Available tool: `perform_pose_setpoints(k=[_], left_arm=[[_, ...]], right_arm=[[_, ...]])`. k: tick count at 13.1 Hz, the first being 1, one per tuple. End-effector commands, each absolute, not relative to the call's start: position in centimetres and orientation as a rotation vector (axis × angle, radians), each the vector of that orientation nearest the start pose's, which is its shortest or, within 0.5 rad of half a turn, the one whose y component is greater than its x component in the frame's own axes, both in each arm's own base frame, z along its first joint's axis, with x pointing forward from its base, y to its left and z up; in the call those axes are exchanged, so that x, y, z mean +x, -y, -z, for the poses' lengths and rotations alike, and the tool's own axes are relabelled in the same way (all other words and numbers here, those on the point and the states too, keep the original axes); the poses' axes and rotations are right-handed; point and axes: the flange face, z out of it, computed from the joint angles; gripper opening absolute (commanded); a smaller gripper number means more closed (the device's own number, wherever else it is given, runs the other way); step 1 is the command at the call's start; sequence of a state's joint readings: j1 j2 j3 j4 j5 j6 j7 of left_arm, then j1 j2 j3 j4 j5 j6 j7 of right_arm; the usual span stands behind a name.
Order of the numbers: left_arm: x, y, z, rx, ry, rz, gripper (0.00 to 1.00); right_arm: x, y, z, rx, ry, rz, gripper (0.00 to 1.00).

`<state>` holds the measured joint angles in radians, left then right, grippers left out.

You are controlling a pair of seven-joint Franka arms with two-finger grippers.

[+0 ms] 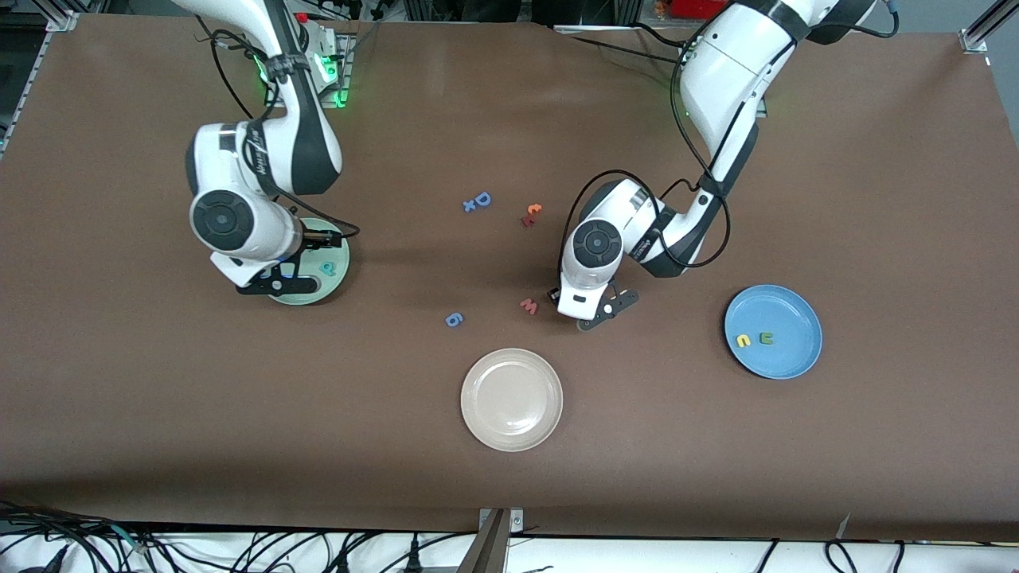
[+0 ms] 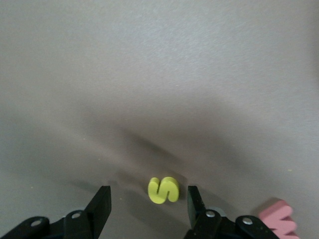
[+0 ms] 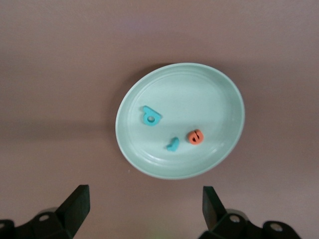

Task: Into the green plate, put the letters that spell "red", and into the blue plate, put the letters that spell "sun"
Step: 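Grasp the yellow s with the left gripper while the right gripper retracts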

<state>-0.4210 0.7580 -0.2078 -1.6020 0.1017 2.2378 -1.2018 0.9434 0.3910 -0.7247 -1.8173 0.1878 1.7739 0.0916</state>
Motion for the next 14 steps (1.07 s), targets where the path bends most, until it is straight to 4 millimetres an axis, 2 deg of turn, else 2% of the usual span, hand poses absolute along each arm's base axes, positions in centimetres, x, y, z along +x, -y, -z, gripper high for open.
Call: perform_pose_setpoints(k=[1,3,4,6,9,11,13,14], left_arm=[[57.2,39.2,-19.2,-2.991,0.834,-0.144,0.70],[57.0,39.6,-19.1,-2.994,0.818,-0.140,0.69],[57.0,39.6,-19.0,-2.995,0.817,-0.137,0.69],[57.0,39.5,-18.9,-3.000,0.820,-0.132,0.68],[56.9,39.4,-18.4,-2.995,0.810,-0.133,0.67],[56.8,39.3,-18.1,-2.988,0.785,-0.117,0.66],[56.7,39.3,-17.7,-2.984,0.784,-0.124,0.66],[56.7,39.3,-17.7,-2.985,0.785,-0.123,0.66]], right_arm=[[58.3,-17.0,-40.2,-3.206,0.185,-0.469,1.00],[59.3,-16.2,-43.9,-3.189,0.157,-0.451,1.00],[59.4,-15.5,-46.6,-3.164,0.156,-0.433,1.00],[59.9,-12.1,-50.7,-3.124,0.134,-0.394,1.00],[59.7,-9.8,-53.6,-3.154,0.148,-0.302,1.00],[60.1,-6.3,-54.8,-3.125,0.071,-0.234,1.00],[59.7,-4.5,-57.8,-3.116,0.048,-0.068,1.00],[59.0,-4.7,-58.8,-3.109,0.068,-0.027,1.00]])
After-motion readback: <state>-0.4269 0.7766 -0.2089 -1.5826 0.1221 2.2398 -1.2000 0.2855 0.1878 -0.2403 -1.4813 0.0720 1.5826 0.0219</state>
